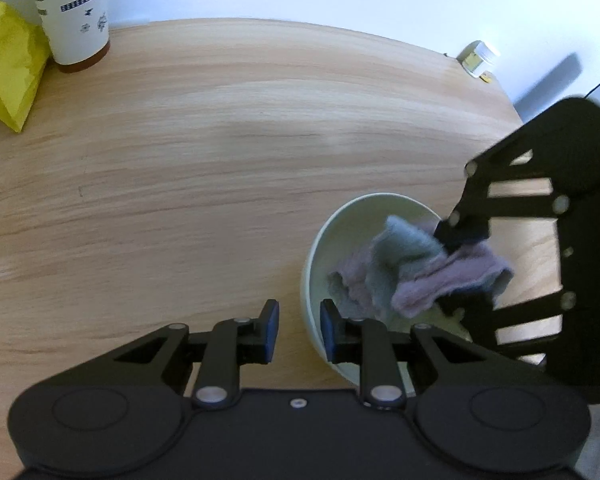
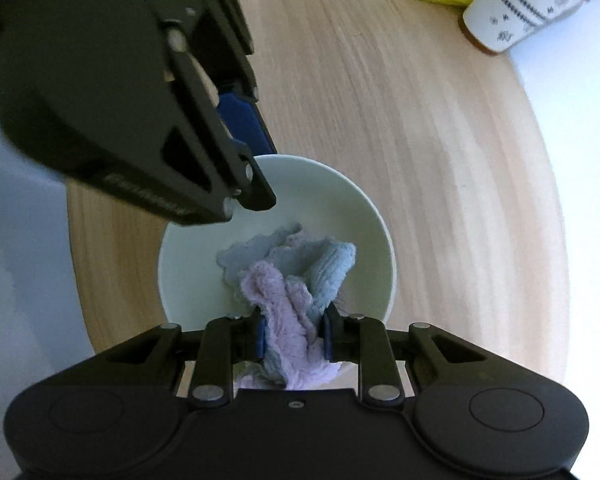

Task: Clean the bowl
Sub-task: 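Wipe the bowl's inner rim with the cloth in the right tool, then lift the cloth out of the bowl with the right tool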

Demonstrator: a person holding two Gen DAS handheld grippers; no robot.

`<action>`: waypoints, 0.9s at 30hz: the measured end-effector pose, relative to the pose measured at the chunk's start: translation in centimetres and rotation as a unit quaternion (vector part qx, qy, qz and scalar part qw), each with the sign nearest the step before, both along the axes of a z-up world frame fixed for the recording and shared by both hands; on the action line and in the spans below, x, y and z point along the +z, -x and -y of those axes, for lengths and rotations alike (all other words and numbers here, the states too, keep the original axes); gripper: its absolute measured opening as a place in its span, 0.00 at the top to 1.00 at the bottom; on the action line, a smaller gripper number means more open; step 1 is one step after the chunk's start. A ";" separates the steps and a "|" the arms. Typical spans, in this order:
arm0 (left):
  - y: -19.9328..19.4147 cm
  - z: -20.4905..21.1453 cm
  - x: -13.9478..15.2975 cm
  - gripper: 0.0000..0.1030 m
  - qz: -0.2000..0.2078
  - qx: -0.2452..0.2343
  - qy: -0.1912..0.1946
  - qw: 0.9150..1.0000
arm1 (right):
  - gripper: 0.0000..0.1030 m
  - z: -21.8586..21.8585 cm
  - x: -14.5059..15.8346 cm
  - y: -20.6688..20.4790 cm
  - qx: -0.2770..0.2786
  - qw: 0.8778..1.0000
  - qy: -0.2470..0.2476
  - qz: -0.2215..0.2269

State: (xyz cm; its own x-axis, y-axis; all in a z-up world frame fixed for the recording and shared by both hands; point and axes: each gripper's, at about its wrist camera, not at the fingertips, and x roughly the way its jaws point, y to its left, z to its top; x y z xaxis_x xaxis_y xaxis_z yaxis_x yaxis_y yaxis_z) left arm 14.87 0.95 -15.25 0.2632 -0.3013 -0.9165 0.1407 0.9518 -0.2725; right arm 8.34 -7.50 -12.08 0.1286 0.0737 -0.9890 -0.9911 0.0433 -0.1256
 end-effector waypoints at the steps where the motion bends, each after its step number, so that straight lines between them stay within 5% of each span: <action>1: -0.1 -0.1 0.0 0.80 0.000 -0.001 0.005 1.000 | 0.73 0.1 0.4 0.2 0.004 1.000 0.001 0.010; 8: -0.5 -0.6 -0.3 0.85 0.008 -0.024 0.027 0.999 | 0.73 0.4 2.0 0.9 0.029 0.996 -0.067 0.047; 15: -0.6 -0.8 -0.6 0.84 0.010 -0.046 0.035 0.998 | 0.73 0.0 0.3 0.2 0.058 0.996 -0.060 -0.015; 24: -0.4 -0.9 -0.3 0.85 0.018 -0.055 0.023 0.998 | 0.74 -0.6 -1.6 -3.2 -0.001 0.996 -0.057 -0.076; 27: -0.4 -1.5 -0.2 0.85 0.018 -0.047 0.026 0.998 | 0.75 -0.4 -1.3 -5.1 -0.066 0.991 -0.067 -0.100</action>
